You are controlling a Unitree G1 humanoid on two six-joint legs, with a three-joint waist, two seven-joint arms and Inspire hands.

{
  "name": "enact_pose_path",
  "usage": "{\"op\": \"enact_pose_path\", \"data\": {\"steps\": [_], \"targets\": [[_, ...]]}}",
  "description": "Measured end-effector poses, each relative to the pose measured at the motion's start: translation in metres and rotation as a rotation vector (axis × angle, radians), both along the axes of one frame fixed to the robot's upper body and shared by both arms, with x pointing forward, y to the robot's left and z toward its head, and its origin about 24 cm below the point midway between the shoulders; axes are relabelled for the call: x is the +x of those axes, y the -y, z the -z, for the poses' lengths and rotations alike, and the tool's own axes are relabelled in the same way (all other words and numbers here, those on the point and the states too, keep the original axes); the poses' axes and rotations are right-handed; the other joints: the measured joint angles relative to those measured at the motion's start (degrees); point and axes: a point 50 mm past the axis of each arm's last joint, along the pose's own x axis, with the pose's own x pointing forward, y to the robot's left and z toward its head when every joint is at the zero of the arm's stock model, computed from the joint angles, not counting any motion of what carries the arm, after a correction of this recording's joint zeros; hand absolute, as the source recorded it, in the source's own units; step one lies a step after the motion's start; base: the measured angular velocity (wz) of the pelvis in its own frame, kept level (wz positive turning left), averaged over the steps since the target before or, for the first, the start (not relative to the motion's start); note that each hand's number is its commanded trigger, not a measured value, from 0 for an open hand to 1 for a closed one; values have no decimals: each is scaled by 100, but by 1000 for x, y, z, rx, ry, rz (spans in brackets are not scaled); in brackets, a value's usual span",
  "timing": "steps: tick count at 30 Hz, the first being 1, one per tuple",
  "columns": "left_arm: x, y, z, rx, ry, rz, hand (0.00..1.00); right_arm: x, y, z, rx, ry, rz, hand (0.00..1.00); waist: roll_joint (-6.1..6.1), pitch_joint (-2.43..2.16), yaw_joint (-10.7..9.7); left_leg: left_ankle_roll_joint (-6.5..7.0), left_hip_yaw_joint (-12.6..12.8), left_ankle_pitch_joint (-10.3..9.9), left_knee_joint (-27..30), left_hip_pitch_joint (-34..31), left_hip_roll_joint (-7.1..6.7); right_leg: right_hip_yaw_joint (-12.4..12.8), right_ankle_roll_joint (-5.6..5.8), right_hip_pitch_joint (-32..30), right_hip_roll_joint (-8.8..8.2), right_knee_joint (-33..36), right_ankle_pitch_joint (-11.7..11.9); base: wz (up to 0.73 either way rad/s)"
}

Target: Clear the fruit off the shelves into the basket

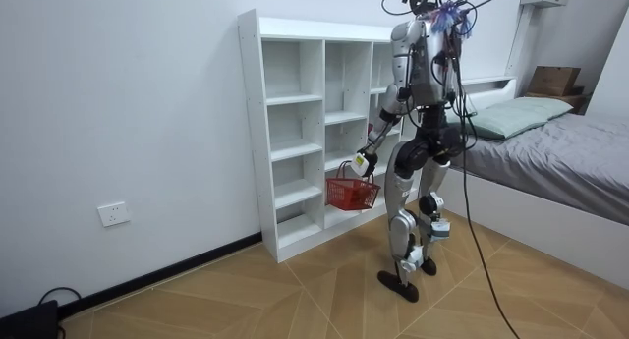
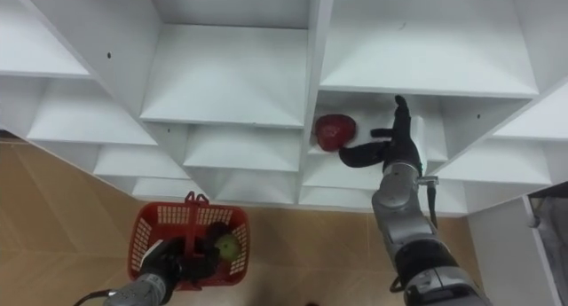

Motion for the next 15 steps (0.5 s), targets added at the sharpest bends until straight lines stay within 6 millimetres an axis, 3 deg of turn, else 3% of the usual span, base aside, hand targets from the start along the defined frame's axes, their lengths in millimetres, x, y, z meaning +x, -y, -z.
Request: {"op": "enact_pose_path", "data": {"steps": [6, 15], "targets": [[0, -3, 0, 0, 3, 0, 100, 1, -1, -1, -38, 3, -22, 0, -1, -1, -4, 5, 16, 2, 87, -19, -6, 1, -7, -7, -20, 52, 4, 0], [0, -8, -1, -8, 3, -4, 100, 2, -2, -4, -67, 21, -42, 0, -62, -56, -1, 17, 17, 16, 117, -33, -8, -3, -15, -14, -25, 61, 15, 0]]}}
